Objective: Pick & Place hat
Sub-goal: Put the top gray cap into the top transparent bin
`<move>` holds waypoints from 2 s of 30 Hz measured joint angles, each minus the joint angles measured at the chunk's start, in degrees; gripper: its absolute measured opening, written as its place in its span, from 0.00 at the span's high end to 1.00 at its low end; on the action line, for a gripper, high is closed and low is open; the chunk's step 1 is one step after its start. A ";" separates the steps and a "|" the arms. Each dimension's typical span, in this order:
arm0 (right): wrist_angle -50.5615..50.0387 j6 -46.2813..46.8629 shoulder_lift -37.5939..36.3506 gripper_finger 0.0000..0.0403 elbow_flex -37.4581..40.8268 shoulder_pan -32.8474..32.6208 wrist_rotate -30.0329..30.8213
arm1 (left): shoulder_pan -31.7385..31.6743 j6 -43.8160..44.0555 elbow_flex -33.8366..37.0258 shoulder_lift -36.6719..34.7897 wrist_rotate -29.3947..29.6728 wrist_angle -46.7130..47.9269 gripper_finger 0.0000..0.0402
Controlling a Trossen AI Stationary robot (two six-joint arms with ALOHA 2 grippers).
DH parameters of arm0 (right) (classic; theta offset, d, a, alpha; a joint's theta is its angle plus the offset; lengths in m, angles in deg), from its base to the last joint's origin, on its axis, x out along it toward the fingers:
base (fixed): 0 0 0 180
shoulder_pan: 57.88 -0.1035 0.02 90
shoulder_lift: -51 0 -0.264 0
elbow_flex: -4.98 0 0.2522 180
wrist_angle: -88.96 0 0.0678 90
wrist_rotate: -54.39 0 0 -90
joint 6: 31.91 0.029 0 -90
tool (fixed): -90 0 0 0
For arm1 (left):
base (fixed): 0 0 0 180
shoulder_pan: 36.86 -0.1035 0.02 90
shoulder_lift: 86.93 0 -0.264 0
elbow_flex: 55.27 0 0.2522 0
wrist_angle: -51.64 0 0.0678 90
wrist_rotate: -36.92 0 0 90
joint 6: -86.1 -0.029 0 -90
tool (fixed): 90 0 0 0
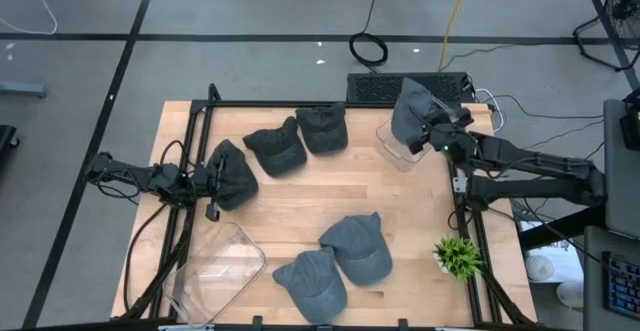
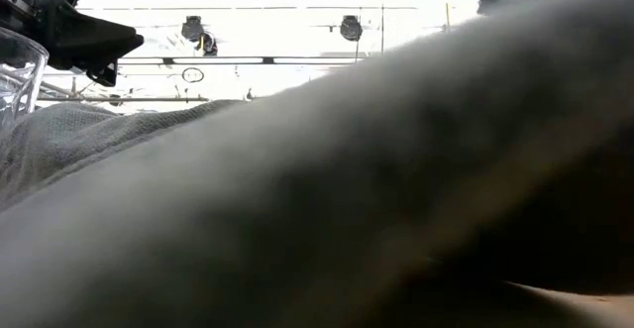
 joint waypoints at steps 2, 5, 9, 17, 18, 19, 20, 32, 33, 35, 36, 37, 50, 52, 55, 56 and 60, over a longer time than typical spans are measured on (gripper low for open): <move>2.09 -0.02 0.00 1.00 1.93 0.77 -0.91 | 0.01 0.00 0.00 0.00 0.00 0.00 0.81; 3.52 0.91 -0.02 1.00 4.28 1.25 -0.84 | 0.01 0.00 0.00 0.00 0.00 0.00 0.81; 3.97 2.82 0.00 1.00 6.42 1.23 -0.88 | -0.01 -0.01 0.00 0.00 0.00 0.01 0.81; 5.35 6.65 -0.02 1.00 9.28 1.23 -2.77 | -0.02 0.00 -0.02 -0.01 0.00 0.00 0.81; 5.24 6.96 -0.02 1.00 9.61 1.23 -3.24 | -0.02 0.00 0.00 0.00 0.00 0.02 0.81; 5.20 7.31 0.00 1.00 9.90 1.23 -3.76 | 0.01 0.00 0.00 0.00 0.00 0.02 0.81; 5.21 7.64 0.00 1.00 10.16 1.23 -3.81 | 0.00 0.00 0.00 0.00 0.00 0.02 0.81; 5.66 9.23 -0.02 1.00 12.84 1.23 -3.82 | -0.01 0.00 -0.01 0.00 0.00 0.01 0.81; 6.00 9.23 -0.02 1.00 13.12 1.23 -3.83 | -0.01 0.00 0.00 -0.02 0.00 0.02 0.81; 6.61 9.21 -0.02 0.99 13.60 1.23 -3.81 | -0.02 0.00 0.00 0.00 0.00 0.00 0.81; 6.81 9.21 -0.02 0.99 13.80 1.23 -3.83 | -0.02 0.00 0.00 0.00 0.00 0.00 0.81; 7.02 9.21 0.00 0.99 13.87 1.23 -3.83 | -0.01 0.00 0.00 -0.01 0.00 0.01 0.81; 8.87 9.11 -0.02 0.81 13.87 1.23 -3.79 | -0.01 0.00 -0.01 0.00 0.00 0.01 0.81; 8.87 9.03 -0.02 0.75 13.88 1.23 -3.72 | 0.00 0.00 0.00 0.00 0.00 0.02 0.81; 9.27 7.84 -0.02 0.67 13.88 1.23 -3.68 | -0.02 0.00 0.00 0.00 0.00 0.00 0.81; 9.98 6.93 -0.02 0.65 13.87 1.23 -3.66 | -0.02 0.00 0.00 0.00 0.00 0.02 0.81; 14.46 3.40 -0.02 0.57 13.87 1.23 -3.65 | 0.00 0.00 0.00 0.00 0.00 0.02 0.81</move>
